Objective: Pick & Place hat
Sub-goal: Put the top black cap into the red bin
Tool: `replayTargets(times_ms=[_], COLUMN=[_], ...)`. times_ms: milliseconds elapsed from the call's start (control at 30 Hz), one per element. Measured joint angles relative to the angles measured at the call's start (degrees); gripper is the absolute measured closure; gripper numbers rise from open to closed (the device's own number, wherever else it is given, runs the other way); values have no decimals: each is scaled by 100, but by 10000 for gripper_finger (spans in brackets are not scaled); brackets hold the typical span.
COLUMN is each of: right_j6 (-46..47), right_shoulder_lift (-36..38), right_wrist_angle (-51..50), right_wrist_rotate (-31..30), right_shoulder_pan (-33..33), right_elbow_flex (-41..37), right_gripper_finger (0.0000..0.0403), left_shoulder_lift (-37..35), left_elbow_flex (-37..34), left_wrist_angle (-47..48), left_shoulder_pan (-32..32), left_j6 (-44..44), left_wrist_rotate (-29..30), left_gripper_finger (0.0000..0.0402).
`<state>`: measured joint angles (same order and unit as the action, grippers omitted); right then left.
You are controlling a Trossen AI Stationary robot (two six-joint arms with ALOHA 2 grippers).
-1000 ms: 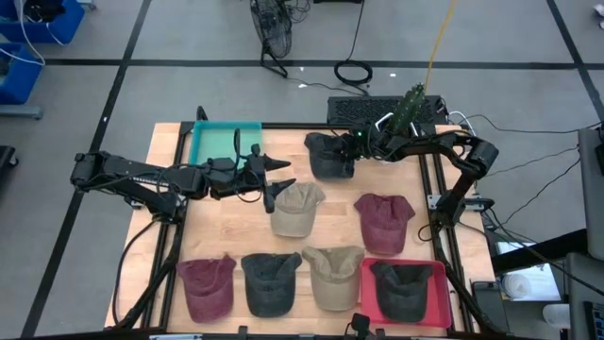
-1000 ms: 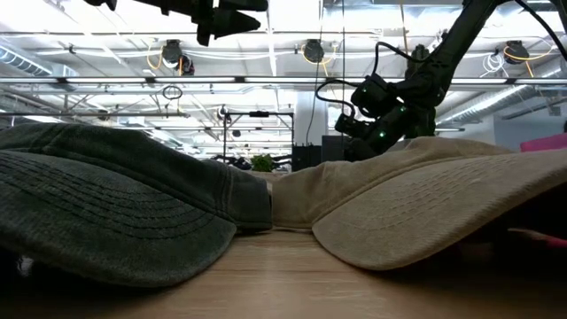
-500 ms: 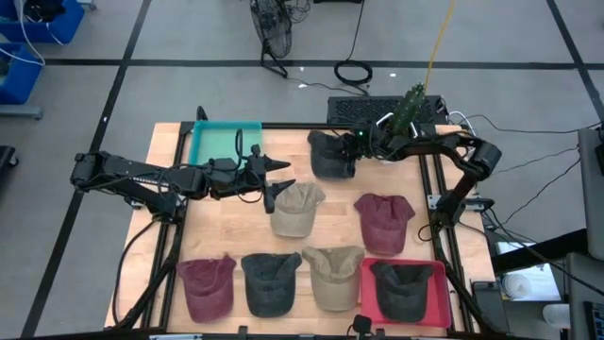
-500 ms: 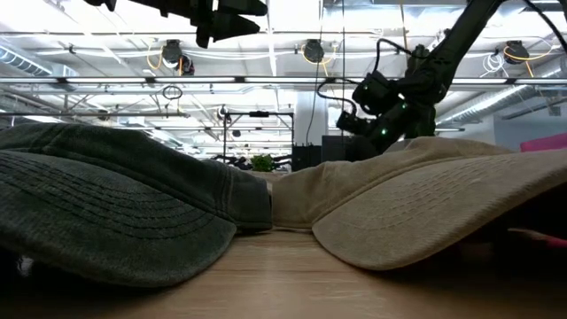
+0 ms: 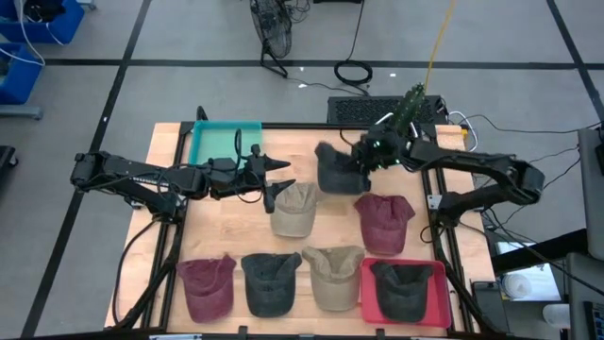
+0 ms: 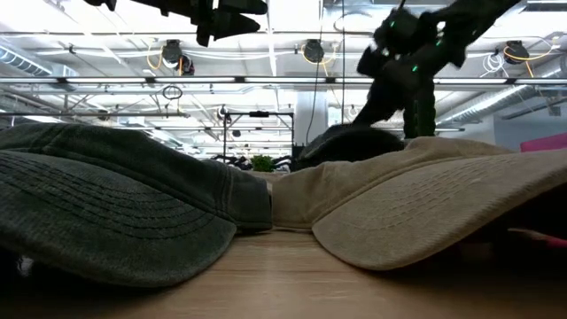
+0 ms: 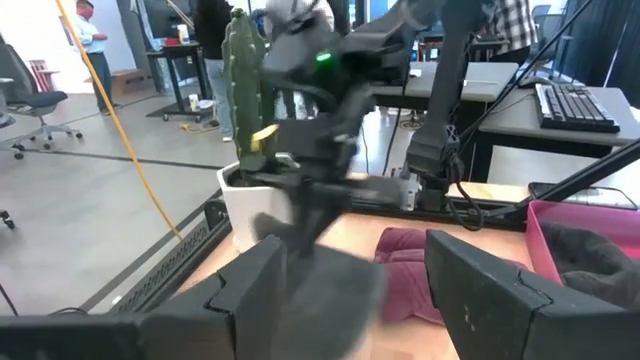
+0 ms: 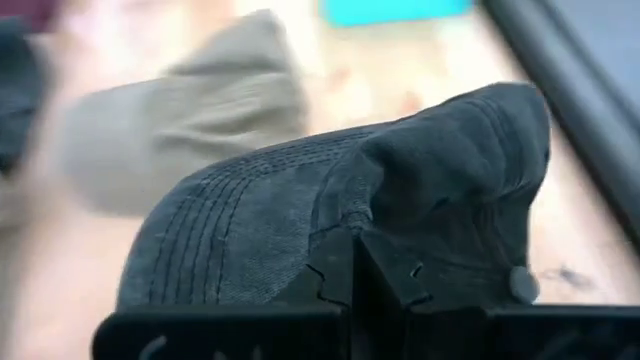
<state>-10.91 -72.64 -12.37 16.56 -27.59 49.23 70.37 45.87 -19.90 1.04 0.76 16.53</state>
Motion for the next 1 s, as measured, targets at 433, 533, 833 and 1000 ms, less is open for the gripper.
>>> replayTargets(times_ms=[433, 533, 833, 1000], right_j6=[2061, 2599, 4041, 4826], right_shoulder_lift=[2153, 2541, 2747, 2539], right_wrist_angle=[-2436, -2552, -2436, -2510], right_wrist_rotate=[-1210, -1203, -2307, -3258], right_shoulder_pan=[2245, 2831, 5072, 6182], right_elbow_flex=[0, 0, 4, 4], right_gripper_finger=[402, 403, 403, 403], left_shoulder_lift=[1, 3, 199, 415], left_elbow_flex=[2, 2, 9, 22], left_wrist_angle=[-290, -382, -598, -1082], left_shoulder_pan=[116, 245, 783, 1058], left_j6=[-501, -566, -718, -690], left_wrist_rotate=[-2, -2, 14, 194], left_gripper_finger=[163, 163, 163, 163])
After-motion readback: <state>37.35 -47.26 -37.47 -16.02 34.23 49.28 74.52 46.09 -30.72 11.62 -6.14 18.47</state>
